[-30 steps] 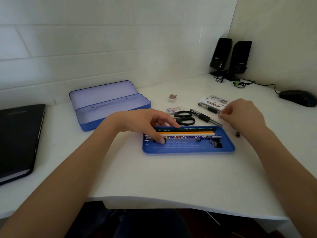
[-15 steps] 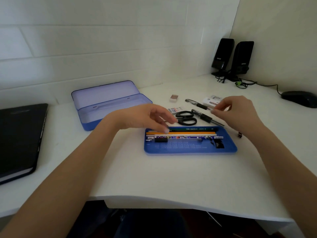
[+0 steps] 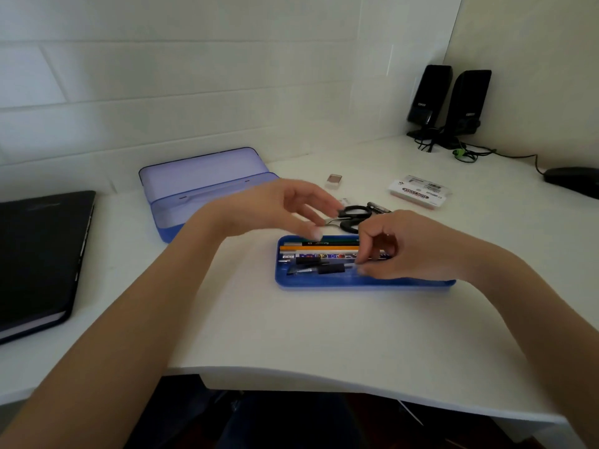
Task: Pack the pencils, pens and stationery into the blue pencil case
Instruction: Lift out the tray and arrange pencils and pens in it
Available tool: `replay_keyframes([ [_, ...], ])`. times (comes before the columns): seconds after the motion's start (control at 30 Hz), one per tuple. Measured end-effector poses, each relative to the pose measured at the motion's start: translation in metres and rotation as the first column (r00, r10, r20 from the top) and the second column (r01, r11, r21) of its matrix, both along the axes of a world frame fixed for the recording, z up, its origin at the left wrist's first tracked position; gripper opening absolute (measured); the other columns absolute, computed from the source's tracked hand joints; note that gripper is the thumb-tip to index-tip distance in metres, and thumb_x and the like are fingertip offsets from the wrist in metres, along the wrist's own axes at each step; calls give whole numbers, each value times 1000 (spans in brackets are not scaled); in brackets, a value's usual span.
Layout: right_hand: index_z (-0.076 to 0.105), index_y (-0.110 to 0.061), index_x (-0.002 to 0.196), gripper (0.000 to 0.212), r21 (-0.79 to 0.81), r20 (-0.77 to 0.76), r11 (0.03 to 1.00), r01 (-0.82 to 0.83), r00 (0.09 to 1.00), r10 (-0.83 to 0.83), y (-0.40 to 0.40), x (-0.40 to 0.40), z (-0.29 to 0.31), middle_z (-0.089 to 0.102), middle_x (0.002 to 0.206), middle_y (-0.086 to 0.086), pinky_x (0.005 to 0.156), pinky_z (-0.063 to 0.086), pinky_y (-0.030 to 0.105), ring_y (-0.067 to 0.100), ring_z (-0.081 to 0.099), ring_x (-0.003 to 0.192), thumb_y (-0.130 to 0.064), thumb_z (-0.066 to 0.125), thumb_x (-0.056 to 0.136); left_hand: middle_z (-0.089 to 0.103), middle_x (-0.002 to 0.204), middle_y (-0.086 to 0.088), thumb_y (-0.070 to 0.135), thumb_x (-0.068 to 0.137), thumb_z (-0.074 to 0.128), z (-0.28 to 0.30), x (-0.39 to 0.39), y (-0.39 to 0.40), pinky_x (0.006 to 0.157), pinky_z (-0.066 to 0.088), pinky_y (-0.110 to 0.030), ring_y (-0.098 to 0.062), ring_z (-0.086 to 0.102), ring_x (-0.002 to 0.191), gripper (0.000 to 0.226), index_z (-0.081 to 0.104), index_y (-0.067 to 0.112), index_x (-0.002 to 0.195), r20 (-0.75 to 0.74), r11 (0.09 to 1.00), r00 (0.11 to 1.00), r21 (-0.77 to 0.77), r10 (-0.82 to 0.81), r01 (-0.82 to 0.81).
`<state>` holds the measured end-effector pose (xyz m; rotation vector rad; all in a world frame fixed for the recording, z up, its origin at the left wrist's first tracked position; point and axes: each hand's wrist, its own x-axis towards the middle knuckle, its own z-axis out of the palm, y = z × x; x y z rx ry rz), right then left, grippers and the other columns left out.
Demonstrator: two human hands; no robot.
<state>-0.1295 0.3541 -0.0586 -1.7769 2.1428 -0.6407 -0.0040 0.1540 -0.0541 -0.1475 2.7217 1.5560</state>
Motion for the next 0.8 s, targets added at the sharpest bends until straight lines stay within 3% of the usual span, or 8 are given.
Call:
replay_keyframes([
  [0.1, 63, -23, 71, 10, 16, -50, 1000, 15, 999, -14, -4, 1, -6, 59, 66, -6, 52, 38, 13, 2, 48, 56, -24, 73, 74, 62, 123, 12, 2, 69, 79, -5, 0, 6, 97, 45, -16, -3, 56, 118, 59, 60, 33, 116, 154, 987, 977, -41, -146, 154],
  [0.23, 58, -24, 65, 17, -23, -39, 999, 47, 998, -48, -8, 4, -12, 51, 59, -9, 51, 35, 15, 2, 45, 53, -22, 72, 73, 59, 125, 12, 2, 70, 79, -6, -2, 8, 90, 47, -13, -2, 56, 113, 65, 57, 30, 125, 199, 975, 967, -120, -162, 188],
  [0.4, 55, -25, 60, 25, -26, 7, 998, 50, 999, -50, -10, 5, -11, 49, 57, -12, 51, 36, 13, 0, 44, 52, -28, 76, 73, 55, 134, 7, 0, 71, 77, -6, -1, 7, 103, 44, -25, -8, 52, 123, 67, 55, 29, 127, 214, 969, 958, -116, -192, 220],
  [0.6, 53, -26, 60, 28, -17, 59, 1000, 19, 998, -18, -11, 8, -10, 45, 54, -11, 49, 34, 13, 1, 41, 49, -26, 78, 73, 56, 124, 14, 0, 74, 75, -4, -1, 10, 80, 46, -8, 8, 57, 100, 65, 53, 33, 126, 246, 957, 950, -169, -190, 236],
  [0.8, 56, -21, 69, 23, -41, 45, 999, 4, 999, -2, -14, 9, -14, 44, 52, -8, 47, 32, 13, 6, 38, 48, -26, 77, 74, 59, 111, 20, 0, 75, 73, -4, -3, 12, 75, 46, -8, 12, 58, 90, 60, 55, 36, 120, 242, 960, 956, -180, -169, 215],
])
